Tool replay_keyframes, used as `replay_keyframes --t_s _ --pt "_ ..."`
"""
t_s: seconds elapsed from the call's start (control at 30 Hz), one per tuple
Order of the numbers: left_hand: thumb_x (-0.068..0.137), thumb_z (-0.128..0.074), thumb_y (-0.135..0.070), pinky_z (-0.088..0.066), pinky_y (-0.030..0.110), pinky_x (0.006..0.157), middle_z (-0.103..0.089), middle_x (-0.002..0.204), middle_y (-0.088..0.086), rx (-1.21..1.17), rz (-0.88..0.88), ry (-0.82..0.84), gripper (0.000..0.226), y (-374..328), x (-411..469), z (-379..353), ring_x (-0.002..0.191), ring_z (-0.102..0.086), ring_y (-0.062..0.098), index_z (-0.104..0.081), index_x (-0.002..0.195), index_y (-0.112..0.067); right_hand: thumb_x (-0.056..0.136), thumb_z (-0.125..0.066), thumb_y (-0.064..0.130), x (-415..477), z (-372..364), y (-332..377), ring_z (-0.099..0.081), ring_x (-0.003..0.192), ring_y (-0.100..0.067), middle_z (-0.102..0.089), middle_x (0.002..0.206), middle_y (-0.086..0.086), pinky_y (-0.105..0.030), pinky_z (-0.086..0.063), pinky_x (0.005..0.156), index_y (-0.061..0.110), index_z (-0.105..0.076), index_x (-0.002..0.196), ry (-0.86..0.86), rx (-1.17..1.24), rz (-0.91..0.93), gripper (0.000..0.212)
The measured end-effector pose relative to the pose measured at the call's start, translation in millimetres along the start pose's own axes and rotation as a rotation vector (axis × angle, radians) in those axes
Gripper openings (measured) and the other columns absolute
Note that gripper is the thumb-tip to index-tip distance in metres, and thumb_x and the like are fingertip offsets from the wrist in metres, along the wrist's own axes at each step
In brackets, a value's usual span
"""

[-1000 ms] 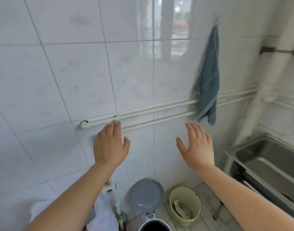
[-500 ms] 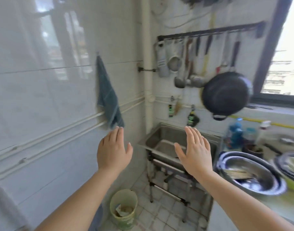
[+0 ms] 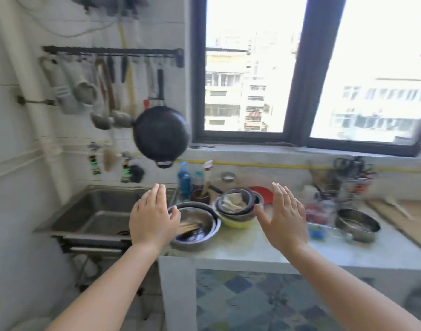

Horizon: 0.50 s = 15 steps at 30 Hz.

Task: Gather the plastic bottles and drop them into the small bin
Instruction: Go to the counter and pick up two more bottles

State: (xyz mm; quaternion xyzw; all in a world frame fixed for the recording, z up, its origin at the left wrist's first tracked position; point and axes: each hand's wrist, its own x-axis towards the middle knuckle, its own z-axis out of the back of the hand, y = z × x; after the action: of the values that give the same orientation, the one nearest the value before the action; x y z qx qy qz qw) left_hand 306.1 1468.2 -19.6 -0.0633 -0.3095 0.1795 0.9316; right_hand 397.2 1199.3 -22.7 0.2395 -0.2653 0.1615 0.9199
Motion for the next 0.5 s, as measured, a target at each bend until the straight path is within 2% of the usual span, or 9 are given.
replay_keyframes --t_s 0.27,0.5 --pt "0.083 -0.050 -0.039 -0.032 0.040 0.106 -0.043 0.144 0.009 -0.085 -0.206 0.098 0.061 -154.5 17.1 -74.7 0.130 -0.039 0.024 -0.041 0.136 -0.011 0.088 -0.048 0.046 -1.4 40.1 -141.9 -0.020 0.142 -0.023 -0.031 0.152 -0.007 -0.043 -0.018 0.114 0.014 -0.025 0.143 -0.052 -0.113 -0.196 0.068" --pt "0.082 -0.052 -0.039 -0.030 0.040 0.107 -0.041 0.145 0.009 -0.145 -0.302 0.184 0.061 -243.1 53.8 -161.7 0.130 -0.039 0.025 -0.041 0.136 -0.011 0.088 -0.048 0.047 25.7 15.8 -233.0 -0.022 0.141 -0.021 -0.031 0.152 -0.005 -0.043 -0.020 0.112 0.015 -0.024 0.144 -0.037 -0.212 -0.273 0.068"
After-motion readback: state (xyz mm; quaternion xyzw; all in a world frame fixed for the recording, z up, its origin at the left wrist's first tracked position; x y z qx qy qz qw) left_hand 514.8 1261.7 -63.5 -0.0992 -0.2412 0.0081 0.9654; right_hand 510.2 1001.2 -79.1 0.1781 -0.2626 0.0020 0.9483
